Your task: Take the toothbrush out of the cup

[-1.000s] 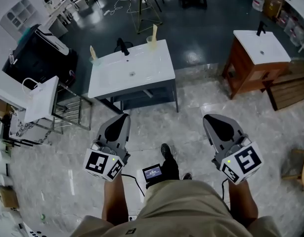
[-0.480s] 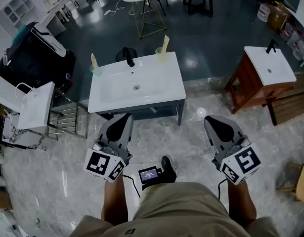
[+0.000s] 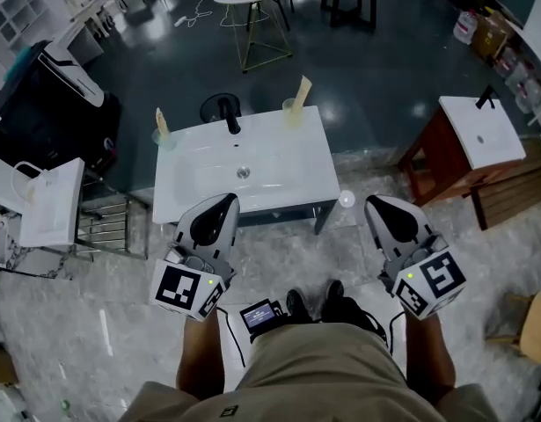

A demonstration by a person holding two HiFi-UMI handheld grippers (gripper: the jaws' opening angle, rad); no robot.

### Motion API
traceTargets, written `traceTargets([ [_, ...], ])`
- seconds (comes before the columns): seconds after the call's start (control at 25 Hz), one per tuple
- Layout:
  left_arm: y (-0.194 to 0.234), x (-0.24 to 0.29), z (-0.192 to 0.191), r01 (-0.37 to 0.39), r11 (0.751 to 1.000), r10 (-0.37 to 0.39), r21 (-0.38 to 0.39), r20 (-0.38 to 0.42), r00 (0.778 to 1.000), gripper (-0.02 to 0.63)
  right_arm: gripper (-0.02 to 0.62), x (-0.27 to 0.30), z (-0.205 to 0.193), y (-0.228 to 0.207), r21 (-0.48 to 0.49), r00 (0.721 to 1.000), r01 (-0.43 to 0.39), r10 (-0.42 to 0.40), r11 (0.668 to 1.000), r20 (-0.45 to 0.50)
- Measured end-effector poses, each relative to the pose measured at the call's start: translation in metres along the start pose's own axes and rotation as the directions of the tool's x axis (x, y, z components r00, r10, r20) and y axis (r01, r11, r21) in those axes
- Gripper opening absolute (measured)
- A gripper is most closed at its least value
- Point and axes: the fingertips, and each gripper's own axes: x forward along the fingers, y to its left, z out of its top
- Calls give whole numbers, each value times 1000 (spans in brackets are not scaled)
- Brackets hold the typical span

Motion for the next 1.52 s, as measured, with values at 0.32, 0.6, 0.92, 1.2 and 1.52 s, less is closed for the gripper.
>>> traceTargets([
  [0.32,37,8,-15,-61,998,61,-23,-26,998,6,6,48,2,-34,3,1000,0,0,1000,2],
  [0.6,68,31,-23,-122,992,120,-30,-61,991,6,6,106,-2,-70,6,999,-35,35,999,-12],
  [0.92,98,72,-46,-175,983,167,-55,-123,978,6,7,198,-29,-134,29,997,-42,44,999,-67],
  [1.2,126,110,-79,-230,970,210,-82,-201,957,6,8,291,-74,-199,72,990,-28,38,997,-135],
  [1.52,148,140,-120,-292,950,249,-109,-295,923,6,82,381,-146,-253,148,971,-6,42,989,-237],
])
